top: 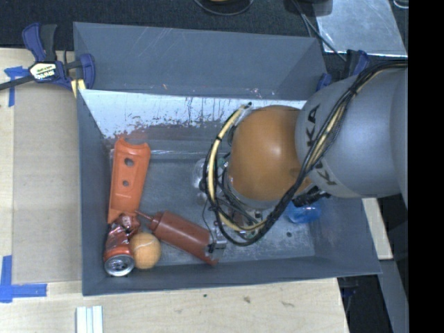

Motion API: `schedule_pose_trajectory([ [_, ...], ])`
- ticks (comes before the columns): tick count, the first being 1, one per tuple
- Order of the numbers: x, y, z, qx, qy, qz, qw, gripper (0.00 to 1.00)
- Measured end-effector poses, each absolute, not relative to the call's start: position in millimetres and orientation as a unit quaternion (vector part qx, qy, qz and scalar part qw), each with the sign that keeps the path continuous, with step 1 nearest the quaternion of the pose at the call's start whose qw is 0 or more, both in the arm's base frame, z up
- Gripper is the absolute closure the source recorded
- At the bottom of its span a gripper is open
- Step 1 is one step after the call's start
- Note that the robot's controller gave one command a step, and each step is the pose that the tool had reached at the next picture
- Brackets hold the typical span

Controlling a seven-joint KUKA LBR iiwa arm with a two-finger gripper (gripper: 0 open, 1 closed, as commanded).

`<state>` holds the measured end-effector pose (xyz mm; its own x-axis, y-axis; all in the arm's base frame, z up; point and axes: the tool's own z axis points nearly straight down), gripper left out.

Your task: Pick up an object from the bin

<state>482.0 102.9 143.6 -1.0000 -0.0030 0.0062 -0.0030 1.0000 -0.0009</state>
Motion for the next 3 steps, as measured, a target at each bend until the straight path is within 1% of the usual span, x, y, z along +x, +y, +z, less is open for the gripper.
schedule_pose_trajectory([
  [1, 484.0, 103, 148, 0.0, -1.0, 0.0, -0.001, 0.0],
  [2, 492.2, 120, 83, 0.045, -0.999, 0.0, 0.001, 0.0],
  [3, 492.1, 121, 69, -0.023, -1.0, -0.001, -0.003, 1.0],
])
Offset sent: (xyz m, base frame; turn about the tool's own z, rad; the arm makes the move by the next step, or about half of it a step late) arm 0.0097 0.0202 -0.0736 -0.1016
